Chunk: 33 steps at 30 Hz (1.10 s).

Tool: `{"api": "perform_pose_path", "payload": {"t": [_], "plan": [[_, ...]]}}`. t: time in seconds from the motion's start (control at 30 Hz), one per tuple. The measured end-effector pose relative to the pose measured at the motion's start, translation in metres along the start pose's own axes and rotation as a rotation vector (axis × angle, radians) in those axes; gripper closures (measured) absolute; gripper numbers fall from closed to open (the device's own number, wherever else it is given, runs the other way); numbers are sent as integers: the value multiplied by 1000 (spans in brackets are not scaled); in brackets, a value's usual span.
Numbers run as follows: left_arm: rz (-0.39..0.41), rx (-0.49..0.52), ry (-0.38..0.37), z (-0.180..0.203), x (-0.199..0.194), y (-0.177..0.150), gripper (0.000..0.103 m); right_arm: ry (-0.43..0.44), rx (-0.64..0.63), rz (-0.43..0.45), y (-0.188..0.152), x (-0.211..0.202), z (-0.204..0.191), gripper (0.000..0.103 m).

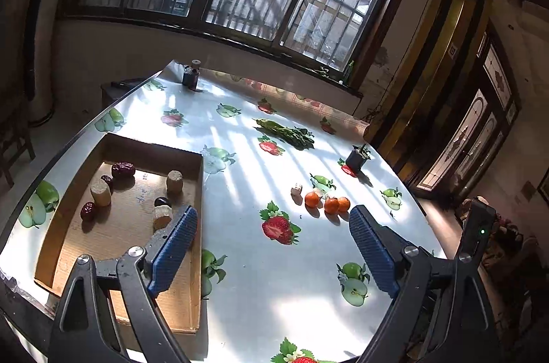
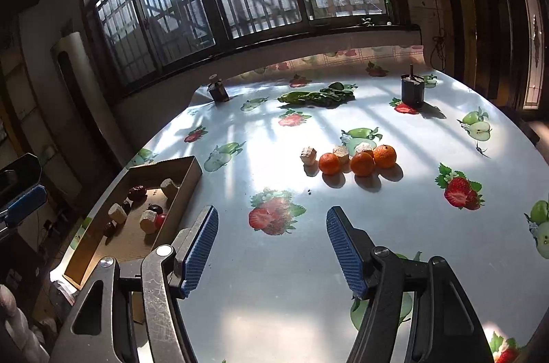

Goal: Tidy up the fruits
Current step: 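Move both open tools back to the remaining fruit, then grasp a beige piece with the left tool while the right grasps an orange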

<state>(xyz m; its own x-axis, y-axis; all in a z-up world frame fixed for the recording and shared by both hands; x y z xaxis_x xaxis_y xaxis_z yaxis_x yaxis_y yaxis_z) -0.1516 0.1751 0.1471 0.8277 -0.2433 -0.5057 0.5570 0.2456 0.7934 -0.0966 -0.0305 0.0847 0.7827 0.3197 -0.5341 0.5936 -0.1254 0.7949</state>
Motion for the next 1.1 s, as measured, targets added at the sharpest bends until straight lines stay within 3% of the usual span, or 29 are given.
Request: {"api": "perform_pose_path", "payload": {"t": [0.17,0.3,0.37,0.5,0.63,0.7,0.77,0.87,1.1], "plan": [[-20,9,-3,8,-2,10,13,-45,-29,43,43,-14,21,27],[61,84,102,22,-4,45,13,-115,-36,74,88,-17,51,27],[79,118,146,32,9,61,13,-144,-33,90,107,-13,67,27],[36,136,142,47,64,76,13,-160,-14,51,126,24,99,25],[-87,115,114,55,141,67,13,-118,24,-56,115,82,122,29],[-138,109,115,57,178,58,13,-107,44,-113,101,108,132,46],[-202,97,111,56,216,45,14,-98,70,-156,88,129,142,52],[-293,46,96,49,266,28,14,-86,117,-186,74,149,158,53],[-396,-25,41,35,337,2,27,-7,224,-246,60,172,181,53]]}}
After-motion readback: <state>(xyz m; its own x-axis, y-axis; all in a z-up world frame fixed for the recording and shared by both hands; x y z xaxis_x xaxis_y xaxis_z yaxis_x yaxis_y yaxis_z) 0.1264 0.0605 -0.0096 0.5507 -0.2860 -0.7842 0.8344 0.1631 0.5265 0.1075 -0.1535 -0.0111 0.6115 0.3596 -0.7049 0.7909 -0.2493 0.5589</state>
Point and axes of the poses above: each gripper's, at about its wrist camera, not at the fingertips, and x roughly the way its jaws point, z to its right, y to its top, the point moved 4 cm from there along x, roughly the way its jaws point, and after that the axes turned 3 degrees about x, right-handed, at the moved point
